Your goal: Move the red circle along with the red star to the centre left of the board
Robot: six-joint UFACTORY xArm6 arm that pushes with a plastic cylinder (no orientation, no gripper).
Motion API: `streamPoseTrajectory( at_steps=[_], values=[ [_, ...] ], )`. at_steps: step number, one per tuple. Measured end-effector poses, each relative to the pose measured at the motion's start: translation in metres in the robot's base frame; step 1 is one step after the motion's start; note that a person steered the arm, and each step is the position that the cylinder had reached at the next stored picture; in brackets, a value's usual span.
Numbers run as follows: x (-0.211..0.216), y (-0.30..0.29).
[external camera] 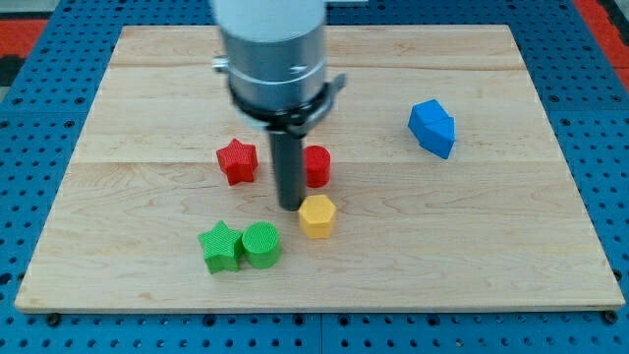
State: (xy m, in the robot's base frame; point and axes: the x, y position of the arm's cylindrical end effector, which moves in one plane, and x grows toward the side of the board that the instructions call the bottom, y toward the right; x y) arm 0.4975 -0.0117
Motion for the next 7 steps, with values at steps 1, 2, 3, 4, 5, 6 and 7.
streamPoseTrajectory(
  at_steps=[1,2,3,4,5,6,7],
  values=[
    [-0.01,0.047],
    [-0.023,0.065],
    [-0.03,0.047],
    [-0.03,-0.012],
    [-0.03,-0.063],
    [-0.031,-0.105],
    [-0.05,-0.119]
  ],
)
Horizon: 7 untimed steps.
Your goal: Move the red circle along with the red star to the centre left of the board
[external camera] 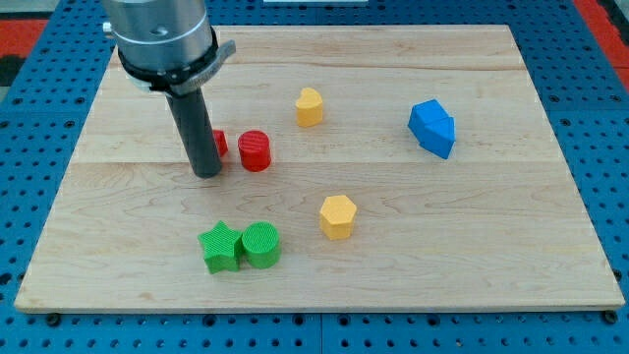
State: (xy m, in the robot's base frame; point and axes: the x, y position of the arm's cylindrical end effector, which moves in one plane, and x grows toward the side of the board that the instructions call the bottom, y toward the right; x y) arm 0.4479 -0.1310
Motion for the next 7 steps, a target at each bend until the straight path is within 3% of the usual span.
streamPoseTrajectory(
  at_steps=[2,3,6,7],
  values=[
    [-0.058,0.004],
    [-0.075,0.042],
    [-0.099,-0.053],
    [-0.089,-0.013]
  ],
)
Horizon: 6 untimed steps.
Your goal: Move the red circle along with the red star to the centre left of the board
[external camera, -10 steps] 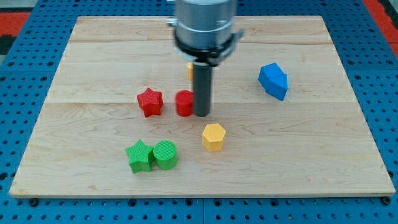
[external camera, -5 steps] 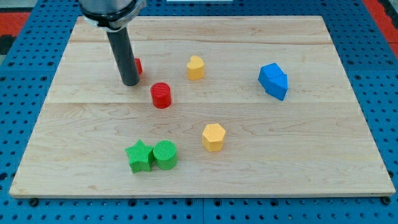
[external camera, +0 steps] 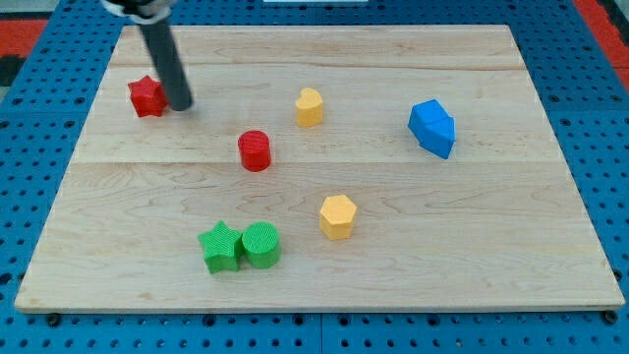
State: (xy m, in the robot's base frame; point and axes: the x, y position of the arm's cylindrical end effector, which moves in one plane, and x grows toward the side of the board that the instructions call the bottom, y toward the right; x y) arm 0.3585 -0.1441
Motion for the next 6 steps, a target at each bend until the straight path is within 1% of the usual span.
streamPoseTrajectory(
  at_steps=[1,2,3,4,5,6],
  values=[
    [0.025,0.072],
    [0.04,0.136],
    [0.081,0.135],
    [0.087,0.08],
    [0.061,0.018],
    [0.031,-0.019]
  ],
)
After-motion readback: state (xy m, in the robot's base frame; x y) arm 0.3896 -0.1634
